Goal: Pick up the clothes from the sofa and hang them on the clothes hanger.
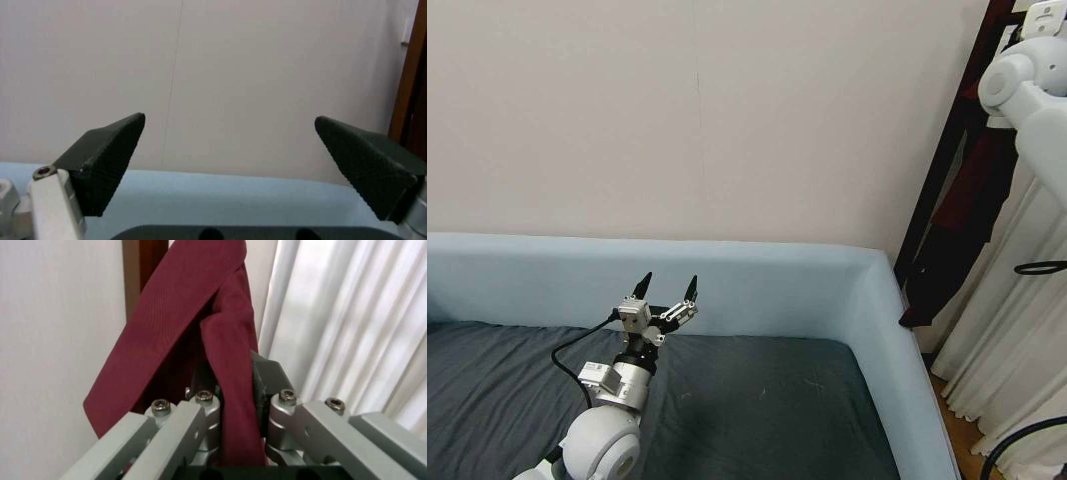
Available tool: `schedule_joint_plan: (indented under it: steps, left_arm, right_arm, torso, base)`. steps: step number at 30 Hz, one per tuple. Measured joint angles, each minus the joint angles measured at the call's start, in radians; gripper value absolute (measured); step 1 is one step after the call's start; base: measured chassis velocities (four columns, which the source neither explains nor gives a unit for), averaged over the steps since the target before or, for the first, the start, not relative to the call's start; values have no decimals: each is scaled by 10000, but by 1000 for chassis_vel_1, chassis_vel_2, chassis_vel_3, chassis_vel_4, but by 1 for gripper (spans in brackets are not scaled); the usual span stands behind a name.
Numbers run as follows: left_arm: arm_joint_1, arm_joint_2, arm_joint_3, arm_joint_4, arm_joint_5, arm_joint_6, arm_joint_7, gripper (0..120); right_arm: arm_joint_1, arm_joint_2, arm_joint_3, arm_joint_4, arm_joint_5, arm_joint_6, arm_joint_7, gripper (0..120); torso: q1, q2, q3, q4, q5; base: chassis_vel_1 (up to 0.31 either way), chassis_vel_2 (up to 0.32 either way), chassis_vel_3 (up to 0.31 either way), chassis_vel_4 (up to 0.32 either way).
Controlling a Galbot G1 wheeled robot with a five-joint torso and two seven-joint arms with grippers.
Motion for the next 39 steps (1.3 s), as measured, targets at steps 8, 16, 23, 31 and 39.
schedule_joint_plan:
  steps: [8,16,23,31,39]
  left_arm:
    - [21,-44,47,35,55,-1,-2,100]
    - [55,-95,31,55,81,-2,-3,100]
    - [141,-182,51,109,182,-1,1,100]
    - [679,-444,-137,117,413,-60,0,100]
    - [1910,-1137,-643,90,885,-387,-1,100]
  right_arm:
    - [-189,764,709,-1093,-679,-111,239,7]
    - [-507,902,1015,-1406,-1087,0,-74,7]
    - [-955,408,1324,-153,-580,418,-368,16]
    - [-2711,-1498,1662,3907,-229,817,-100,47]
    - [-7240,-3738,4056,8085,-465,3702,-3311,75]
  torso:
    - [0,0,-1,2,-1]
    - [0,0,-1,-2,1]
    - [0,0,-1,-2,1]
    - [0,0,-1,-1,7]
    - [-1,0,-2,-4,7]
  base:
    - [0,0,0,0]
    - [0,0,0,0]
    - [0,0,0,0]
    - [0,0,0,0]
    - [0,0,0,0]
